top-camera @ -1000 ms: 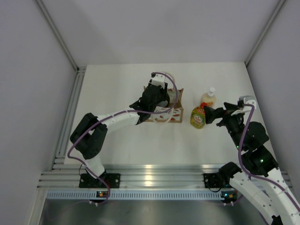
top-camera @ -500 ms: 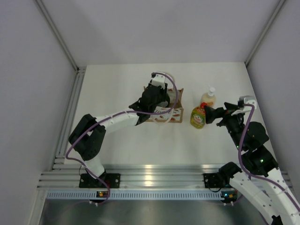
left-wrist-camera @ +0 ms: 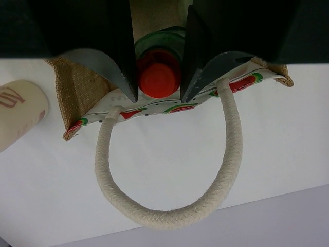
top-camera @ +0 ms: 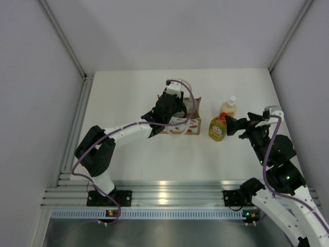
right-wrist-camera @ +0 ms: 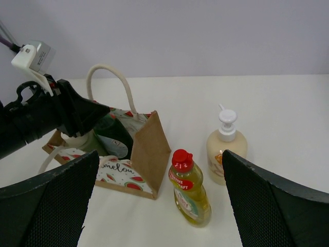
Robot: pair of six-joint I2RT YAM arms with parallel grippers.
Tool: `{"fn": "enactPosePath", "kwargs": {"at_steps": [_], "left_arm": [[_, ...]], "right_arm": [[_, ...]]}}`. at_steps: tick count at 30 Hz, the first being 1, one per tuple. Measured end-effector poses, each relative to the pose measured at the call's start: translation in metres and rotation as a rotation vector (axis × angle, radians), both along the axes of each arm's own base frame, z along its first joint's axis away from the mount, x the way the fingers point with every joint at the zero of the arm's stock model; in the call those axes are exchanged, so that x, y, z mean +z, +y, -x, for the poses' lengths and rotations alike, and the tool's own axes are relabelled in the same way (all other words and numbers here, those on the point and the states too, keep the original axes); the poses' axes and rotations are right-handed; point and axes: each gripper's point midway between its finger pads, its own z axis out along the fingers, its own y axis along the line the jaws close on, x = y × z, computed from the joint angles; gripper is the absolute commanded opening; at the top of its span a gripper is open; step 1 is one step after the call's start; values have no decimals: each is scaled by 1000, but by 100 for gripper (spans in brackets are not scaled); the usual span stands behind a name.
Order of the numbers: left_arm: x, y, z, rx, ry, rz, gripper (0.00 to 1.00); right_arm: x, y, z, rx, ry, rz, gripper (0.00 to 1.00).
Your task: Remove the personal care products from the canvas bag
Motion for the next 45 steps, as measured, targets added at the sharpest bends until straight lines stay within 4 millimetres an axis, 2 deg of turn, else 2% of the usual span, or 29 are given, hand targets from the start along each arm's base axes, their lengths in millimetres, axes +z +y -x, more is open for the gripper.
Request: {"fn": "enactPosePath", "kwargs": {"at_steps": [19,30,41,45], "left_arm": [[8,-2,7,-24,33,7,0],[55,-7,6,-41,-19,51,0],[90,-9,2,-45,-51,50,0],[112,-8,1,-41,-63,49,0]], "right_arm": [[0,-2,-1,-11,-2,8,99],[0,-3,-1,-15,-2,9,100],[-1,-3,-2,-18,0,17,99],[-2,-3,-2,-19,4,19,100]]}}
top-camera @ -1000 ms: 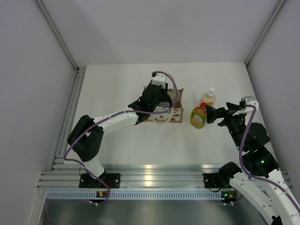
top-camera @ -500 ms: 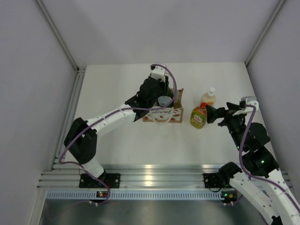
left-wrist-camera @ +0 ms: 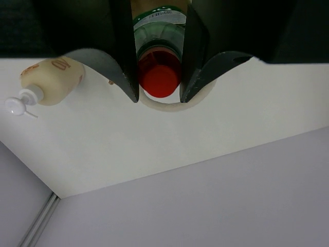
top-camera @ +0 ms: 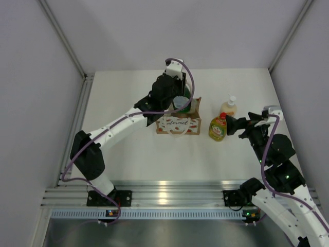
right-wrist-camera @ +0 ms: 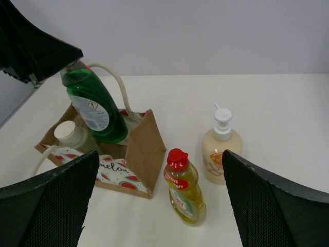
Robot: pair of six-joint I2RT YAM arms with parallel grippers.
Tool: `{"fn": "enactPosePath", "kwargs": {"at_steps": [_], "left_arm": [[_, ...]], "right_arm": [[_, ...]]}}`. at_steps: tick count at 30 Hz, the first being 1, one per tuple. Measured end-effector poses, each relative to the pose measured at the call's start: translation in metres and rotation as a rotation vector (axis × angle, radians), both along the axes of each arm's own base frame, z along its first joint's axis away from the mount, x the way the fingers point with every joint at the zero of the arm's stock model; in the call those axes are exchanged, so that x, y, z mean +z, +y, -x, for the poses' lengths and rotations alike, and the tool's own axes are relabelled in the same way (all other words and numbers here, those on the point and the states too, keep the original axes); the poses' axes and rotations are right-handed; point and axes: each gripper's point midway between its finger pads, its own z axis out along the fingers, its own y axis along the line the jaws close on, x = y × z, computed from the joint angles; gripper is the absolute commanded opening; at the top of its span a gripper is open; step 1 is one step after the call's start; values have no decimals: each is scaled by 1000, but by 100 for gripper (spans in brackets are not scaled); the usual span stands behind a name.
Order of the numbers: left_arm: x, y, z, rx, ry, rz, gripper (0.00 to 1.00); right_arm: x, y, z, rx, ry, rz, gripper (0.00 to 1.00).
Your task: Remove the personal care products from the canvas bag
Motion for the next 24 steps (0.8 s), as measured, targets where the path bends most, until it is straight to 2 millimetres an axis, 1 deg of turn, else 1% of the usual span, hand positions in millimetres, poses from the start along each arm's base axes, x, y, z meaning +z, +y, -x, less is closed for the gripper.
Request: {"fn": "enactPosePath", "kwargs": {"at_steps": [4,6,14,18,21,24], "left_arm": [[30,3,-1,12,-36,16,0],[40,6,0,19,-49,20,0],[71,33,10,76,-92,-10,0],[89,54,8,111,-112,2,0],[99,74,1,149,-123,10,0],[107,101,-8,202,-132,25,0]], "right_arm": [[0,0,0,-1,0,1,99],[0,0,0,-2,0,0,99],[0,-1,0,-4,1,0,99],[0,-1,0,-4,1,-1,99],[0,-1,0,-4,1,-1,99],[0,-1,0,-4,1,-1,99]]}}
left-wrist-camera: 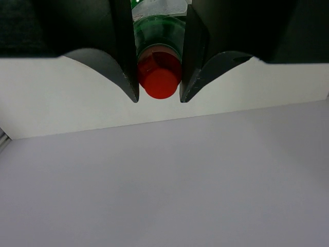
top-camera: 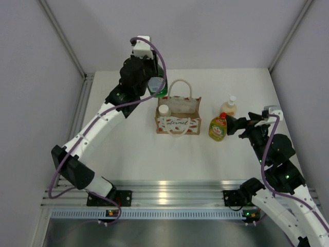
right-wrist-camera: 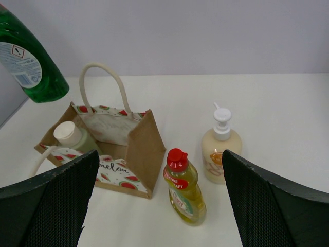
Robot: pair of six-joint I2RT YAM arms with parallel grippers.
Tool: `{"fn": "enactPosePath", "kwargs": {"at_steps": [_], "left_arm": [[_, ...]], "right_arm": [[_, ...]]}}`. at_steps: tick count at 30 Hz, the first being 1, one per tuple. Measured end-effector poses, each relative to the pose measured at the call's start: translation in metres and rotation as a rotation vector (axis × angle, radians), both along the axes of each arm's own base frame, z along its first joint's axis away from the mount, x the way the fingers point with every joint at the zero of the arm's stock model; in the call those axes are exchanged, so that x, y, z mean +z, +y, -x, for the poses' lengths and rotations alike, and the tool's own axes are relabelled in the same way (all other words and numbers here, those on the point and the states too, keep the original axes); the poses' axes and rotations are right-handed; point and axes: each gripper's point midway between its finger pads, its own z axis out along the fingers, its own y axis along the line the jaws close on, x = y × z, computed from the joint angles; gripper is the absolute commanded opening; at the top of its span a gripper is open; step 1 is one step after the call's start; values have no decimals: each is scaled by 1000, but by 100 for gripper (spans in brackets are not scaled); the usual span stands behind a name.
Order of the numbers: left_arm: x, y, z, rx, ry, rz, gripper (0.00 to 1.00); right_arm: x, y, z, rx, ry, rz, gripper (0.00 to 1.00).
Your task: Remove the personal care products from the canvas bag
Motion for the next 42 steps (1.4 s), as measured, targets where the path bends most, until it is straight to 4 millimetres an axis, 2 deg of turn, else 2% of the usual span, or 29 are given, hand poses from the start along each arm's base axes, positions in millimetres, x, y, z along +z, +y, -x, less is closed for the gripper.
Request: {"fn": "enactPosePath", "kwargs": {"at_steps": [5,9,11,17,22,27,37,40,42], "left_arm": [[4,61,-22,101,9,53,0],[-7,109,-35,202,25,68,0],[-19,124,-39,239,39,62,0],[-63,147,-47,299,102,47,0],[-87,172,-54,358,111,62,0],[-116,180,-62,400,120,59,0],[-200,178,-77,422,234,26,0],[-215,177,-77,417,254,21,0],[-214,175,-78,413,245,22,0]], "right_arm": [[0,0,0,1,0,-2,99],[0,1,0,6,3,-8,100],[-1,3,-1,9,7,-7,99],[-4,7,-3,23,21,-11,100],[-4,7,-2,26,22,-18,99],[-3,8,-2,30,22,-25,99],[-5,12,-2,47,27,-38,99],[-11,13,-2,50,38,-34,100],[-15,14,-3,51,45,-30,99]]}}
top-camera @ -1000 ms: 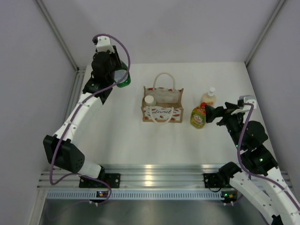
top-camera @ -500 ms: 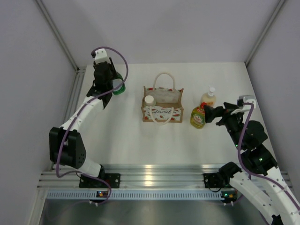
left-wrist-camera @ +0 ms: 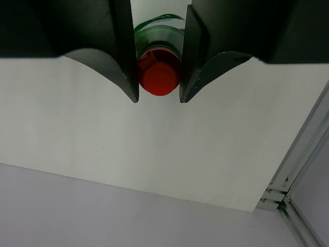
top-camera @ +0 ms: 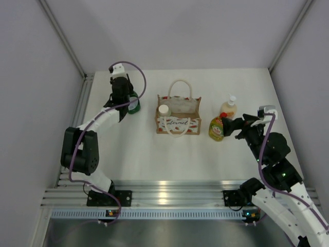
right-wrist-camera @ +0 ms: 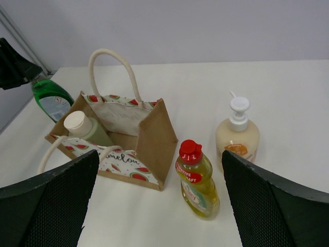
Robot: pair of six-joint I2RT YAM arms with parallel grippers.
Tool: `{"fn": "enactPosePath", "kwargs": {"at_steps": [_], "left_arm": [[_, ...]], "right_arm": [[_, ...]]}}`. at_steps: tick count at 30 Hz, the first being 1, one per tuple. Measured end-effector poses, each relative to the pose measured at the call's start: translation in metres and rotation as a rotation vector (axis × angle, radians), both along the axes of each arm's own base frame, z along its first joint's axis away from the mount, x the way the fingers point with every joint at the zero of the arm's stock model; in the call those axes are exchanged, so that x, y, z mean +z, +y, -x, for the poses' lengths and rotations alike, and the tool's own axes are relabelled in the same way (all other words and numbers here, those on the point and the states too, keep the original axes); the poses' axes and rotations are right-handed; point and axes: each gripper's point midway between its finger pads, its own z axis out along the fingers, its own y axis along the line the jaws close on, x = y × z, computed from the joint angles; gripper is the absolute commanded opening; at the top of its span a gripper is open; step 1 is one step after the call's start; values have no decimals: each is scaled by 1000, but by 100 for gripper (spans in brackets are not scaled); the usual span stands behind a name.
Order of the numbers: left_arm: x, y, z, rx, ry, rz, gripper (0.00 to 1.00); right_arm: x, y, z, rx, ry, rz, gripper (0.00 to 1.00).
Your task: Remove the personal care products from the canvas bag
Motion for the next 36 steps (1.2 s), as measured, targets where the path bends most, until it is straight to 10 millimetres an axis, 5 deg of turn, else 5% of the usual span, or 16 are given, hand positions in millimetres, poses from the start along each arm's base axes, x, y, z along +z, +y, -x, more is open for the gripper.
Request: {"fn": "enactPosePath", "kwargs": {"at_steps": [9,10,14,15,22,29,36], "left_arm": [[-3,-24,-1,-28,-12,-67,1],[-3,-27,-1,-30,-14,-74,6],[-3,-33,1,-34,-14,-81,61],[-3,-34,0,-33,-13,-86,69],[18,-29,-5,17,-64,-53,98],[49,-31,-4,33,-79,27,98],[111,-32,36,14,-137,177,98]], "right_arm": [[0,0,1,0,-4,-2,100],[0,0,1,0,-4,-2,99],[0,0,1,0,-4,-2,100],[0,0,1,1,-4,-2,100],[0,2,1,14,-3,-1,100],[-13,29,-6,128,61,44,100],[-20,72,-22,308,159,91,99]]}}
